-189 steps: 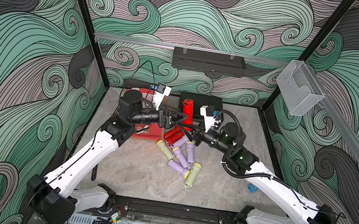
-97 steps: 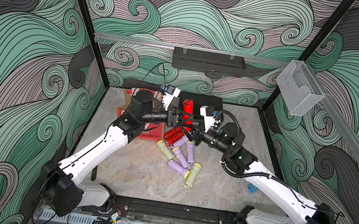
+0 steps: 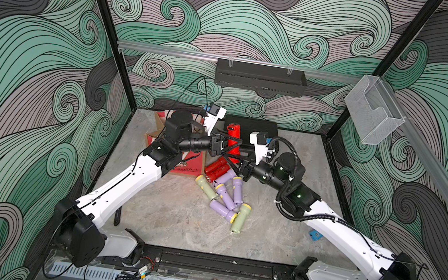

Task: Put the flashlights into the tote bags
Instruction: Pick up the flashlight from the center of the board, then place the flashlight in the canvas bag.

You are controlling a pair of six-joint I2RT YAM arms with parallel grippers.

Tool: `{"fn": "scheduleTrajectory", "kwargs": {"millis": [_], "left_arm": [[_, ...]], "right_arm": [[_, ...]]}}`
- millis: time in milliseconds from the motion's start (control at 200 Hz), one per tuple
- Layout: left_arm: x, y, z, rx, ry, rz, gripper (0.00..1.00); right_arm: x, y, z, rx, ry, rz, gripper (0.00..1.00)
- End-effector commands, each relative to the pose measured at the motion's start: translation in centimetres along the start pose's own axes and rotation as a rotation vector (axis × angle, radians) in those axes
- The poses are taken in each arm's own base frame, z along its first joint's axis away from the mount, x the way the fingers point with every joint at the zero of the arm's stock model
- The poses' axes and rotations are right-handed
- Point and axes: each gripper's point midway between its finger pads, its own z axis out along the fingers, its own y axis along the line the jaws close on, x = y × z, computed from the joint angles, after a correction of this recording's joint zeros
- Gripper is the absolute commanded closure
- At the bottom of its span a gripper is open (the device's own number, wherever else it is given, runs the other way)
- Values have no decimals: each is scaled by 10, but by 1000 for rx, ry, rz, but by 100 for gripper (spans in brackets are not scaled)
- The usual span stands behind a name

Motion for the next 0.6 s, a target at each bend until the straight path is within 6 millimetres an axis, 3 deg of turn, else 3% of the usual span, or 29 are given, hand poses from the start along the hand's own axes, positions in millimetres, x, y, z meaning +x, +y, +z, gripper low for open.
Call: {"fn": "scheduleTrajectory", "kwargs": {"millis": [0,145,280,521,541,596], "left_arm": [[-13,-5,-4,-46,-4,28,100],[-17,18,-14,-233,52,39,100],[-31,47,-42,-456,63,72,100],[-51,123,-127,-946,112,37,100],[-47,137,-129,-986,134,23,100],[-51,150,-142,-1045,127,12,100]], "right_arm": [[-5,-2,-1,23,-21,-46,60],[-4,-10,-7,88,-6,-64,25],[2,-15,-10,119,29,-76,1],[14,-25,-16,168,52,-76,1],[16,-26,-16,174,55,-74,1],[21,-28,-16,177,68,-69,1]]}}
